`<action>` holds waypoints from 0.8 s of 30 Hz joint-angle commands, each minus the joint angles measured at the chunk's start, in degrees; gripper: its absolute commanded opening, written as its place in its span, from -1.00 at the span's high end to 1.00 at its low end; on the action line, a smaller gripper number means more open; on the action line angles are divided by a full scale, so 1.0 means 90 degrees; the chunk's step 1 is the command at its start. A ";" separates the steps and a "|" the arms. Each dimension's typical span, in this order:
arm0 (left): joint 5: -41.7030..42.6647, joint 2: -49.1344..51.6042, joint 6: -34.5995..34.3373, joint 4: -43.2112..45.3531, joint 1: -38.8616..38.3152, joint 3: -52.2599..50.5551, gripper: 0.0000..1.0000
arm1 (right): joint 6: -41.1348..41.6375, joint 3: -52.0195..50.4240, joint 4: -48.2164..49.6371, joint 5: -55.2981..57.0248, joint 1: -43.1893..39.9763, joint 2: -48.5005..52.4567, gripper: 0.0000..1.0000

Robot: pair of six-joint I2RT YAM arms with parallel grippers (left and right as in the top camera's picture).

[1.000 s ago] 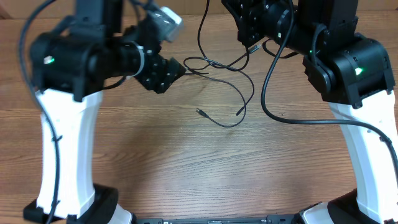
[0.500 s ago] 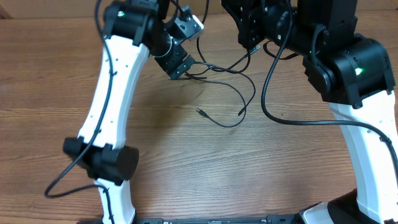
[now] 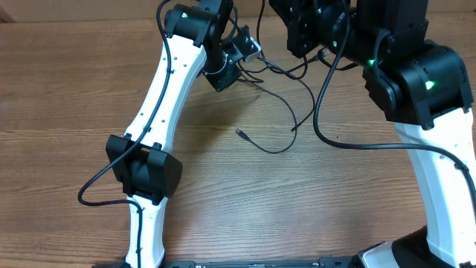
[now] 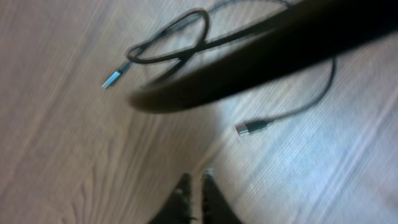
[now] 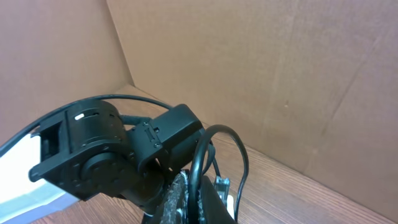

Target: Untangle cables

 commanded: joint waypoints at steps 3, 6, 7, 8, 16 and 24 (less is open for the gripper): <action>0.0452 -0.0493 -0.0146 0.0386 -0.0049 0.0044 0.92 | -0.0075 0.0165 -0.0002 0.0073 -0.0024 -0.0102 0.93; 0.0753 -0.0964 -0.0121 0.0687 0.0002 0.0044 0.92 | -0.0078 0.0165 0.0019 0.0270 -0.0024 -0.0102 0.92; 0.0835 -0.1086 -0.0085 0.0765 0.0007 0.0044 0.92 | -0.0078 0.0165 0.0027 0.0393 -0.0024 -0.0102 0.92; 0.0908 -0.1195 -0.0066 0.0843 0.0010 0.0044 0.91 | -0.0078 0.0165 0.0029 0.0491 -0.0024 -0.0102 0.92; 0.1770 -0.1248 -0.0070 0.1100 0.0015 0.0027 0.68 | -0.0078 0.0165 0.0027 0.0614 -0.0024 -0.0102 0.92; 0.2958 -0.1205 -0.0095 0.1127 0.0015 -0.0007 0.02 | -0.0359 0.0165 0.0095 0.0748 -0.0027 -0.0102 0.92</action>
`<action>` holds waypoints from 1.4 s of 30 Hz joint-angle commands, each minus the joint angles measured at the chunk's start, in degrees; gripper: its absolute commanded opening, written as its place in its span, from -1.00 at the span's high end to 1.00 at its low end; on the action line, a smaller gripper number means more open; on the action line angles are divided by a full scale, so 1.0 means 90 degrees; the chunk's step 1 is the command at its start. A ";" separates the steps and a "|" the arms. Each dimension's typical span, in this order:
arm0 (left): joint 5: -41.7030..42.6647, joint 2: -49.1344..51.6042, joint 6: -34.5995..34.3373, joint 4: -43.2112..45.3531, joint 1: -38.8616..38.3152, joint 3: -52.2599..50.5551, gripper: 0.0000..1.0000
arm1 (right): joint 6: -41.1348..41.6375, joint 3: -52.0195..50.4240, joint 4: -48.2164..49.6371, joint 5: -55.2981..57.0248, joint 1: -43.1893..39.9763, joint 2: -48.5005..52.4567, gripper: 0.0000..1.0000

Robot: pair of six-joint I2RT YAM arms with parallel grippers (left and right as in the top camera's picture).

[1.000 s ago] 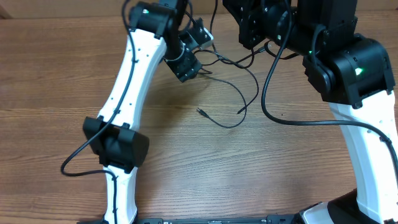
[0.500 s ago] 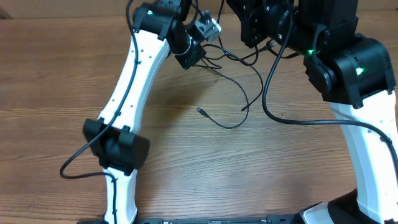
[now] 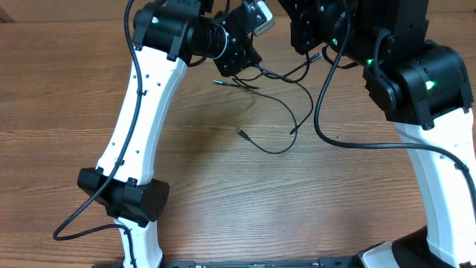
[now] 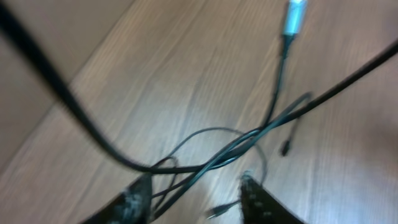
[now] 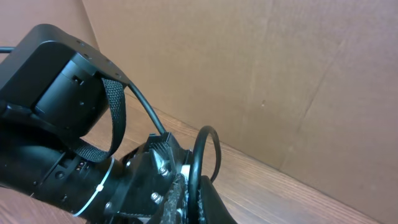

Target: Untangle cables

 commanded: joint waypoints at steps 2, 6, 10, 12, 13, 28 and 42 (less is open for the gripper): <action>0.0590 0.0058 -0.0022 -0.0063 0.0015 -0.0010 -0.01 | -0.0172 0.0180 0.0192 0.0498 -0.0049 -0.0104 0.93; 0.0121 0.0056 -0.0022 -0.0321 0.0017 -0.0010 0.01 | 0.0049 0.0350 0.0461 0.0559 -0.0418 -0.0109 0.93; -0.0024 0.0056 -0.0146 -0.0340 0.0015 -0.0010 -0.01 | 0.0197 0.0585 0.0695 -0.0058 -0.0981 -0.0117 0.93; -0.0032 0.0056 -0.0216 -0.0294 0.0015 -0.0010 -0.04 | 0.0481 0.0731 0.0755 -0.0736 -0.1183 -0.0117 0.93; -0.0073 0.0056 -0.0216 -0.0289 0.0015 -0.0010 -0.08 | 0.0503 0.0765 0.0760 -0.0954 -0.1190 -0.0117 0.93; 0.0119 0.0172 -0.0367 0.1562 -0.0141 -0.0039 -0.28 | 0.0525 0.0767 0.1751 -0.2684 -0.1173 -0.0155 0.93; -0.0058 0.0561 -0.0942 0.2256 -0.0126 -0.0005 0.91 | 0.0525 0.0765 0.2293 -0.2579 -0.1328 -0.0469 0.93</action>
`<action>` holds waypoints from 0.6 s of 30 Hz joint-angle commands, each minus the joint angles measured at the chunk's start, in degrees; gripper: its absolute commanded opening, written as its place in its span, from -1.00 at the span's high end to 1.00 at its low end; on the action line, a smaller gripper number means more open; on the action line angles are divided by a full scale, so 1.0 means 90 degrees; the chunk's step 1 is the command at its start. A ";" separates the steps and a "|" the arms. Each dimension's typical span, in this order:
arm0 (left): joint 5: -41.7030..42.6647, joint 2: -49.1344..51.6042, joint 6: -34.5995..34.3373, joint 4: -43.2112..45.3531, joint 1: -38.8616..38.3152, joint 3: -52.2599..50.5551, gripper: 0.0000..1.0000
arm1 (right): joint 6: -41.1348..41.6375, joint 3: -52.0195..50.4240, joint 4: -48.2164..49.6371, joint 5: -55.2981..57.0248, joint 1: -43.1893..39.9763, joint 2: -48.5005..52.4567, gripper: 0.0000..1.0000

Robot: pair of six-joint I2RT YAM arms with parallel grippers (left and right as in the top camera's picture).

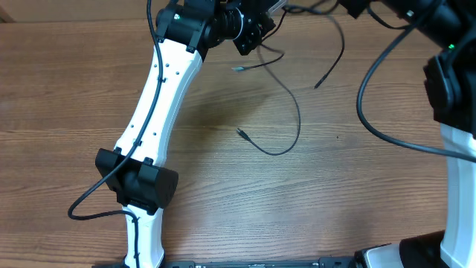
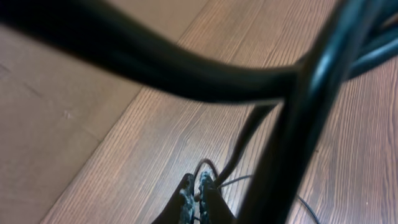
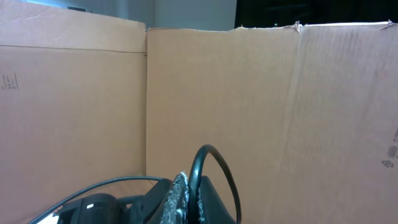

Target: Untangle cables

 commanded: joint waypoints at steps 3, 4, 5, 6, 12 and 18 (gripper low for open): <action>-0.0765 -0.0515 -0.0908 -0.0066 0.0134 0.0063 0.92 | 0.0024 0.0170 -0.0355 0.0221 -0.0209 -0.0197 0.93; -0.0967 -0.0699 -0.1042 -0.0073 0.0209 0.0063 0.91 | 0.0024 0.0168 -0.0454 0.0226 -0.0287 -0.0197 0.93; -0.1183 -0.0935 -0.1217 -0.0073 0.0306 0.0063 0.92 | 0.0027 0.0165 -0.0532 0.0226 -0.0386 -0.0192 0.93; -0.1362 -0.1180 -0.1399 -0.0078 0.0415 0.0063 0.92 | 0.0027 0.0163 -0.0600 0.0228 -0.0481 -0.0187 0.93; -0.1598 -0.2650 -0.2093 -0.0670 0.1549 0.0063 0.92 | 0.0364 0.0163 -0.0566 0.0731 -0.1222 0.0075 0.92; -0.1598 -0.3701 -0.2169 -0.1797 0.2710 0.0063 0.92 | 0.0440 0.0163 -0.0418 0.0733 -0.2188 0.0636 0.92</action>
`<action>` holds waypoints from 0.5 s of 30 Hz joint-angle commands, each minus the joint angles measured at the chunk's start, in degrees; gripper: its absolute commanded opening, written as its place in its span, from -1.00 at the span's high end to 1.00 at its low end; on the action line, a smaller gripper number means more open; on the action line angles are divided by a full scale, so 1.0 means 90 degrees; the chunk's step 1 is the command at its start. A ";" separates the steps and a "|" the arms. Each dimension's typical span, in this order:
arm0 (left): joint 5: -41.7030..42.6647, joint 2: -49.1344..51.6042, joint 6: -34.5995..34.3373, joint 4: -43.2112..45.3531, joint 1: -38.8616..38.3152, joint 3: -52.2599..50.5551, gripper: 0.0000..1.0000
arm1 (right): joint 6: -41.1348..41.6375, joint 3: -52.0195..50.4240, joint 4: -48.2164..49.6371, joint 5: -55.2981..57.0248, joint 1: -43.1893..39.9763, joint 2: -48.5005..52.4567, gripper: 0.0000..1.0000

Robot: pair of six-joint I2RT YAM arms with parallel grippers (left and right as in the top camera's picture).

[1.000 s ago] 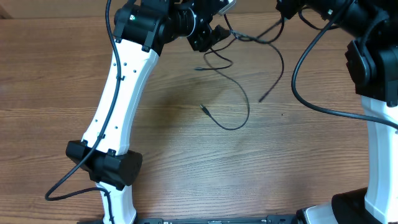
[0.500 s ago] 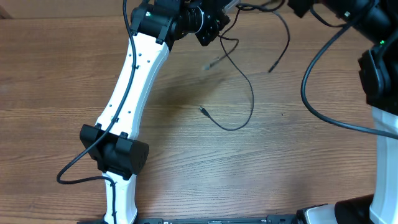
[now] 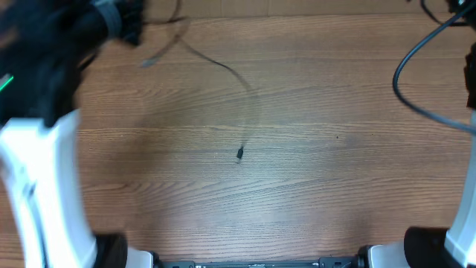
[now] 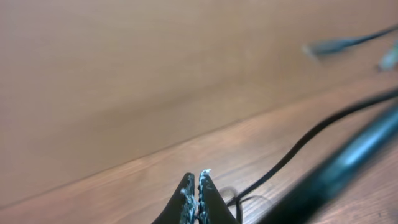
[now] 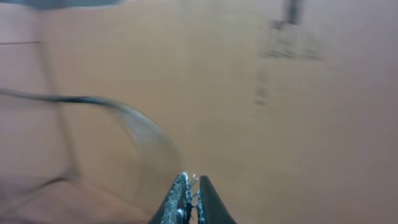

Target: Untangle cables

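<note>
A thin black cable [image 3: 236,78] runs from the upper left of the table down to its plug [image 3: 239,154] at the middle. A second, pale plug [image 3: 149,62] hangs near the top left. In the left wrist view my left gripper [image 4: 196,177] is shut, and the thin cable [image 4: 298,146] leaves from just beside its fingers. In the right wrist view my right gripper [image 5: 191,180] is shut with a dark strand between its fingers, raised before a cardboard wall; a blurred cable [image 5: 118,112] trails to its left. The overhead view does not show the right gripper.
My left arm [image 3: 41,141] fills the left side of the overhead view, blurred and close to the camera. The right arm's thick harness cable [image 3: 401,85] loops at the right edge. Cardboard walls [image 4: 124,74] stand behind the wooden table [image 3: 312,186].
Both arms have moved apart, the left far to the left and the right out of the overhead view. The cable now runs as a single line across the table, its plug still at the middle.
At first both grippers were close together at the back over a tangled bunch of cables. The left gripper was then open over the tangle, and later shut on a strand while the right held a loop higher up. Now the arms stand wide apart and the strands are drawn out.
</note>
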 commanded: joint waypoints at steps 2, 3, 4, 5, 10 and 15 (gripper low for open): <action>-0.0148 -0.0522 -0.0236 -0.0503 0.0444 0.0015 0.92 | 0.0219 0.0126 0.0075 0.0301 -0.0724 0.0500 0.92; -0.0175 -0.0605 -0.0236 -0.0549 0.0481 0.0015 0.92 | 0.0228 0.0126 0.0073 0.0253 -0.0826 0.0551 0.92; -0.0240 -0.0690 -0.0223 -0.0580 0.0481 0.0015 0.92 | 0.0233 0.0126 0.0073 0.0233 -0.0935 0.0610 0.93; -0.0311 -0.0743 -0.0223 -0.0585 0.0478 0.0015 0.92 | 0.0231 0.0126 0.0073 0.0240 -0.1030 0.0639 0.92; -0.0058 -0.0680 -0.0272 -0.0503 0.0432 0.0012 0.92 | 0.0202 0.0126 -0.0192 -0.0163 -0.1202 0.0699 0.92; 0.0544 -0.0119 -0.0476 -0.0044 0.0034 0.0012 0.92 | 0.0017 0.0126 -0.0867 -0.0865 -0.0860 0.0707 0.92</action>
